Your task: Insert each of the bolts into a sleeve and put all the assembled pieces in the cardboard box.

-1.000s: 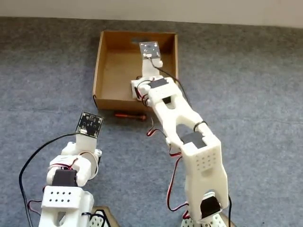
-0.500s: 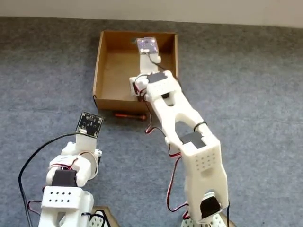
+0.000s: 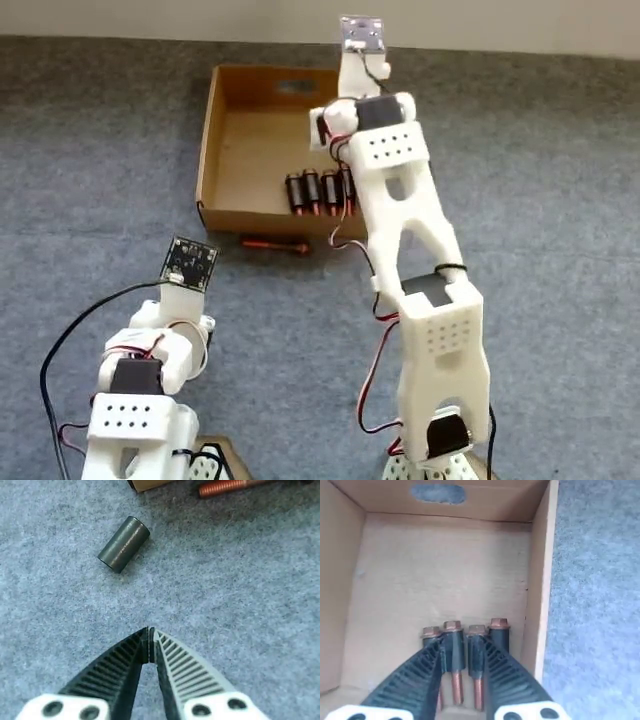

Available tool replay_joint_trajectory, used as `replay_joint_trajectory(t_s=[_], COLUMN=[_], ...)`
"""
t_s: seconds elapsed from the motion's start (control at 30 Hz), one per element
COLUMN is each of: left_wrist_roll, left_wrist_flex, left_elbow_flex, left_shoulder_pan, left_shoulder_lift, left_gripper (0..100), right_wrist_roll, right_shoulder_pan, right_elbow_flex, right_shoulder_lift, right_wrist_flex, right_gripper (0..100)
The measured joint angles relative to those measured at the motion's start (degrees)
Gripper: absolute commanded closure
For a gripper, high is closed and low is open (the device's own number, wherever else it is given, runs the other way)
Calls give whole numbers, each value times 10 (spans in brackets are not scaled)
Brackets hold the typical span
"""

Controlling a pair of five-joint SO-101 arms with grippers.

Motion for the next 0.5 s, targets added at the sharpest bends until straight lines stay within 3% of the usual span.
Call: replay_joint_trajectory(t_s=[0.37, 0.5], left_wrist_roll=[0, 0], left_wrist_flex=[0, 0], left_elbow_flex=[0, 0], left_shoulder_pan=[0, 0], left_shoulder_lift=[0, 0], left_gripper=[966, 966], right_wrist_roll=[0, 0], right_shoulder_pan=[-7, -8], right_elbow_flex=[-273, -328], right_shoulder_lift=[0, -1], right_wrist_flex=[208, 228], right_gripper=[933, 933])
